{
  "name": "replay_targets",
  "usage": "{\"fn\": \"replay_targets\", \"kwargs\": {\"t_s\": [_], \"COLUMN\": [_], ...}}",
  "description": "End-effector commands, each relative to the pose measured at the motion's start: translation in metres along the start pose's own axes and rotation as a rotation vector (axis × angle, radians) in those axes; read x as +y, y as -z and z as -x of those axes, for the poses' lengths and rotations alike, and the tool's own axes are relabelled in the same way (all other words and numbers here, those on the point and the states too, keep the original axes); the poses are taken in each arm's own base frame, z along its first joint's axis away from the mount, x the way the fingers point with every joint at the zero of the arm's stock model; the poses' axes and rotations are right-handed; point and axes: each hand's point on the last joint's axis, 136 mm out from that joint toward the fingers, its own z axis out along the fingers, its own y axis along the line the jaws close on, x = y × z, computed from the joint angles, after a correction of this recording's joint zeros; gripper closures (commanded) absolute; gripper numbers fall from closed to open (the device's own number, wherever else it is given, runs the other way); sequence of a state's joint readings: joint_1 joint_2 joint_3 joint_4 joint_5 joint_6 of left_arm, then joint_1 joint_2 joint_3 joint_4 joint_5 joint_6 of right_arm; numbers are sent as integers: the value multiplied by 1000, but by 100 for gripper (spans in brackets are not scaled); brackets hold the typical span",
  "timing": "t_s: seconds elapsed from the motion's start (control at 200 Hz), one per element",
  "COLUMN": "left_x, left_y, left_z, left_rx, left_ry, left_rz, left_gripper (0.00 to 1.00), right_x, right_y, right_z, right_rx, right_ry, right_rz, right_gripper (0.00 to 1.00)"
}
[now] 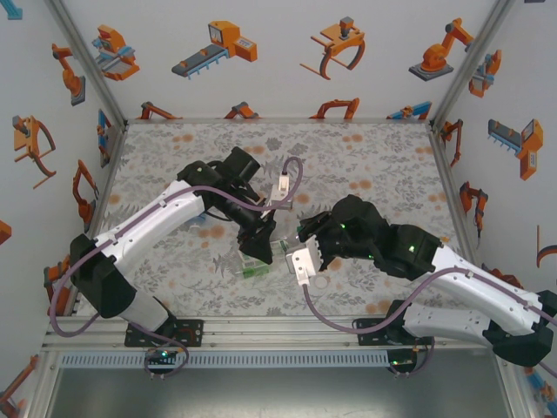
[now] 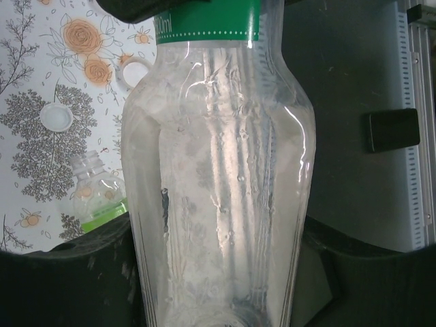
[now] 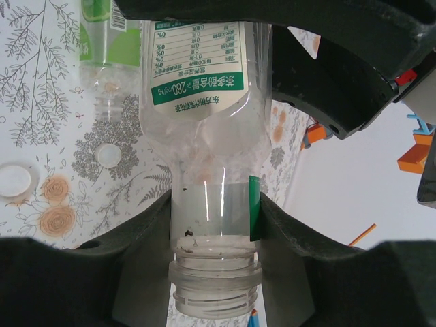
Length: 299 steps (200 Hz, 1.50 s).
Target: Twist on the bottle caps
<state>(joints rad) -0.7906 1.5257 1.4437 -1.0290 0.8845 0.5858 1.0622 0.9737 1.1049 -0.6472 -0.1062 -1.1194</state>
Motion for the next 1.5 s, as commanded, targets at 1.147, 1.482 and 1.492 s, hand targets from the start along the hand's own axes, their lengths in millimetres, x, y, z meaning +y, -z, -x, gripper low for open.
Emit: {"fn": "replay_targets", "kwargs": {"t_s": [1.147,1.482,1.492], "left_x": [83,82,82], "left_y": [108,130,131], "left_z": [-59,-65,-65], "left_rx": [-256,-315,-314], "left_ry": [-169,-185,-185], "left_rz": [752,900,905], "left_gripper": [67,67,67], "right_x": [-2,72,75], "right_y": [-1,-50,-52], "right_z": [-132,-159,-160], "right_rx": [290,621,632], "right_ry": [-1715,-1953,-1957], "right_rz": [-589,-414,-409], "right_gripper": [28,34,35]}}
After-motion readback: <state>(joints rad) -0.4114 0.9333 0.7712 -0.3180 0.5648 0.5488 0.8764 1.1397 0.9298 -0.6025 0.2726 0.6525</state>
